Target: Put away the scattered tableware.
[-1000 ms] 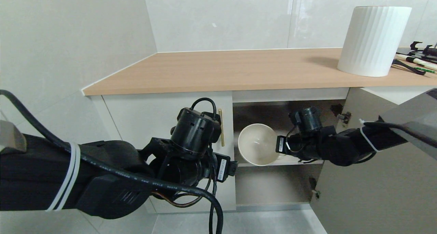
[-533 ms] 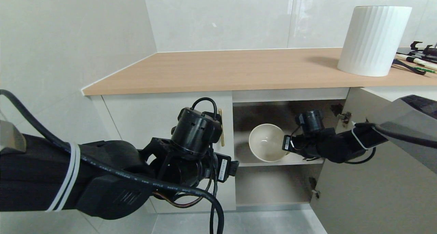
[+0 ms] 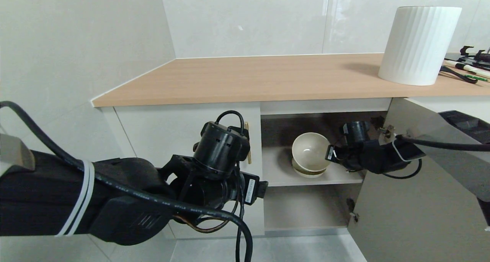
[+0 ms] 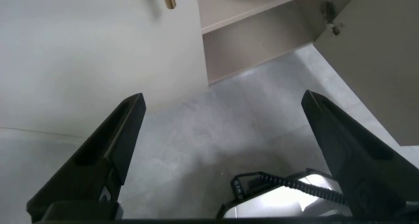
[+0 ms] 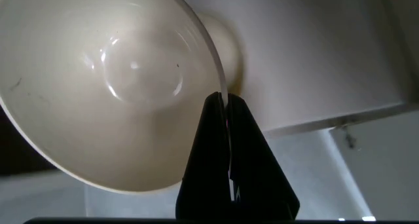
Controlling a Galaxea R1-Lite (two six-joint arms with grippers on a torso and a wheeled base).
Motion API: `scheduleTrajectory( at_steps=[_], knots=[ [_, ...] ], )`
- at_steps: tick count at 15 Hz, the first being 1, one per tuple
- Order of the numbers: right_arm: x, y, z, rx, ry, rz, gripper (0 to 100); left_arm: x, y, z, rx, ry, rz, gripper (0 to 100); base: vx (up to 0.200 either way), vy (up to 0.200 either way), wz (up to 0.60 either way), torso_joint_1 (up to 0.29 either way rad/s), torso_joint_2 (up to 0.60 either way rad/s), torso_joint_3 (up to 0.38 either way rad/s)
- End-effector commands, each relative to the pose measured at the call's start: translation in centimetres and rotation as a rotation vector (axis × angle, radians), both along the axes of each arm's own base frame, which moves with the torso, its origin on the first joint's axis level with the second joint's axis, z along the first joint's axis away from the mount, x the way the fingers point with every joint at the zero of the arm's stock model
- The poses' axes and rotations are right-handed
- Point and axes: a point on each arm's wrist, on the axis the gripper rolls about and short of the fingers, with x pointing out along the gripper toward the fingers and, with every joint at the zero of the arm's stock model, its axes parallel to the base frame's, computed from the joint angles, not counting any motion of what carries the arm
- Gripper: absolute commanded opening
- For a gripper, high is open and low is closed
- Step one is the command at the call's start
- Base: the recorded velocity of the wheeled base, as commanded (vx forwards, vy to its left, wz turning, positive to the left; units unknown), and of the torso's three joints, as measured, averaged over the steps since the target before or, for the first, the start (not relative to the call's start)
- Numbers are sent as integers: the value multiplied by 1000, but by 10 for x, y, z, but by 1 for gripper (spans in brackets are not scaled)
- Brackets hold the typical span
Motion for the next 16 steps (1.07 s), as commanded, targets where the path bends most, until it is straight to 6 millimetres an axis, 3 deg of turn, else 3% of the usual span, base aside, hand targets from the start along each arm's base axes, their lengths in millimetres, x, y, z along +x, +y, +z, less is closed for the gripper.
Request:
scheduleTrajectory(
  at_steps=[1, 5, 16],
  knots=[
    [8, -1, -13, -13, 9, -19, 0, 0, -1, -1, 1, 3, 0, 100, 0, 0, 0, 0, 0, 0],
    [15, 1, -20, -21, 5, -26, 0, 3, -3, -11, 14, 25, 7, 100, 0, 0, 0, 0, 0, 0],
    [22, 4, -27, -34, 0, -37, 0, 4, -4, -11, 12, 24, 9, 100, 0, 0, 0, 0, 0, 0]
  ],
)
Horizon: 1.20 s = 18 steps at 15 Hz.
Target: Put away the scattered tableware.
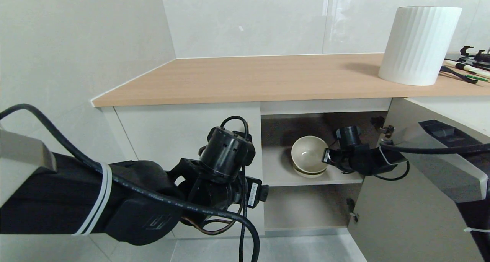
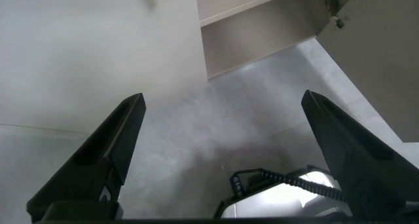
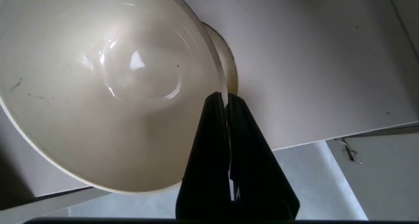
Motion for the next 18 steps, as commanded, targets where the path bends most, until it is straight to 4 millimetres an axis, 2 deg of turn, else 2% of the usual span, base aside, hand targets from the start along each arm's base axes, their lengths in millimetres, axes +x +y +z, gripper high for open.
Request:
scheduleTrajectory(
  at_steps=[1, 7, 17, 18],
  knots=[
    [0, 0, -2, -1, 4, 0, 0, 1, 0, -1, 2, 1, 2, 100, 0, 0, 0, 0, 0, 0],
    [4, 0, -9, -12, 7, -13, 0, 0, 0, 0, -1, 0, 2, 100, 0, 0, 0, 0, 0, 0],
    [3, 1, -10, -25, 36, -8, 0, 1, 0, 1, -14, -3, 12, 100, 0, 0, 0, 0, 0, 0],
    [3, 1, -11, -25, 37, -6, 100, 1, 0, 1, -14, -3, 12, 100, 0, 0, 0, 0, 0, 0]
  ],
)
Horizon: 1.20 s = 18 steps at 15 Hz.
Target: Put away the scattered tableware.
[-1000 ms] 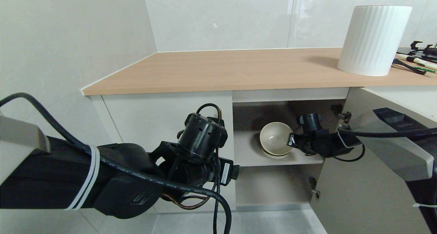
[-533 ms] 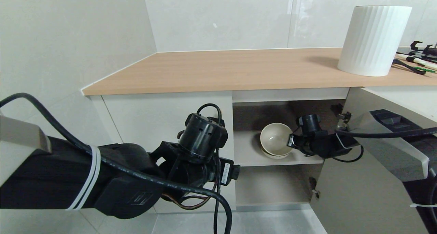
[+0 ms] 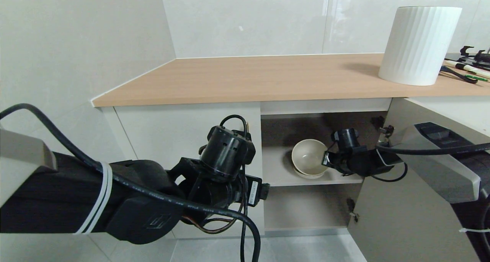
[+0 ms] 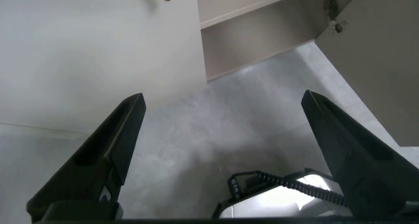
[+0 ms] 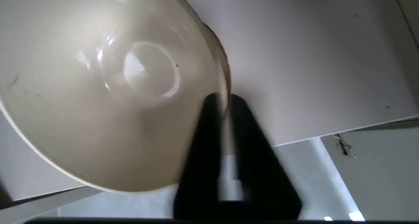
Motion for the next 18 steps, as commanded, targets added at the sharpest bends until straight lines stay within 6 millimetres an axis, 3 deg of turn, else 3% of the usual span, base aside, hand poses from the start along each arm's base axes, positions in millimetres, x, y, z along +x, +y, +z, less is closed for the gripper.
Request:
scheduleTrajectory(
  at_steps=[1, 8, 10, 15, 17, 18],
  knots=[
    [0, 1, 0, 0, 0, 1, 100, 0, 0, 0, 0, -2, 2, 100, 0, 0, 0, 0, 0, 0],
    [-3, 2, 3, 2, 0, 5, 100, 0, 0, 1, -2, -2, 1, 100, 0, 0, 0, 0, 0, 0],
    [-8, 2, 13, 11, -7, 1, 100, 0, 1, 0, 0, 0, 3, 100, 0, 0, 0, 0, 0, 0],
    [-66, 2, 77, 88, -4, 98, 100, -2, 26, 18, -38, -28, 63, 100, 0, 0, 0, 0, 0, 0],
    [-103, -1, 115, 83, 72, 121, 100, -14, 51, 32, -62, -53, 98, 100, 0, 0, 0, 0, 0, 0],
    [-130, 2, 125, 95, 159, 148, 100, -21, 57, 28, -50, -36, 99, 100, 0, 0, 0, 0, 0, 0]
  ],
)
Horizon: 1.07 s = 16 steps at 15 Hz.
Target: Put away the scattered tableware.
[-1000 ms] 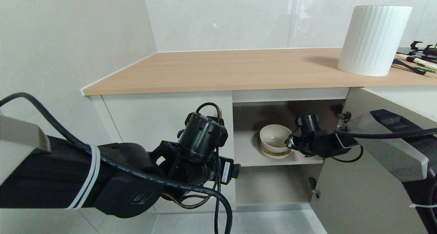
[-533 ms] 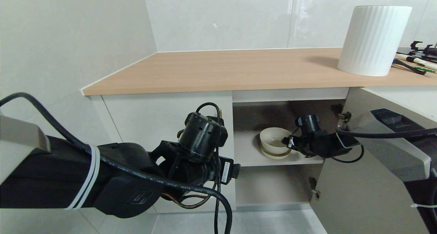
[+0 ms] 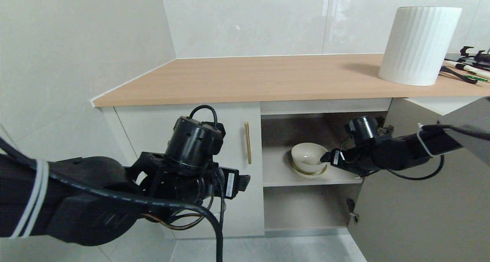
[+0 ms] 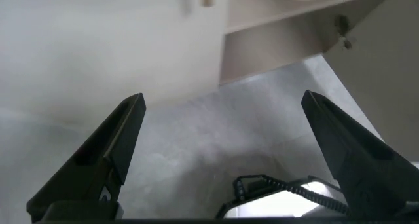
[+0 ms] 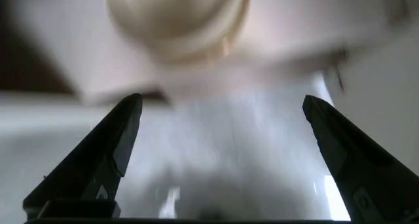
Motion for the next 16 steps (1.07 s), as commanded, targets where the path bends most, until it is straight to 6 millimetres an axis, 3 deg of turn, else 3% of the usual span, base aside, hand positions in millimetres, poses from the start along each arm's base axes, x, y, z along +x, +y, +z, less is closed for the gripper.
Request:
scheduleTrajectory(
  at_steps=[1, 3, 6, 10, 16],
  knots=[
    [-71, 7, 48, 46, 99, 94, 100, -17, 20, 3, -1, 4, 17, 100, 0, 0, 0, 0, 0, 0],
    [-101, 9, 51, 64, 134, 157, 100, -24, 26, -4, 1, 29, 31, 100, 0, 0, 0, 0, 0, 0],
    [-143, 16, 64, 76, 126, 254, 100, -45, 58, -9, -51, 60, 127, 100, 0, 0, 0, 0, 0, 0],
    [-175, 12, 41, 37, 215, 300, 100, -47, 59, -11, -46, 67, 128, 100, 0, 0, 0, 0, 0, 0],
    [-181, 12, 44, 19, 200, 336, 100, -44, 57, -18, -44, 94, 142, 100, -167, 0, 0, 4, 2, 2]
  ],
)
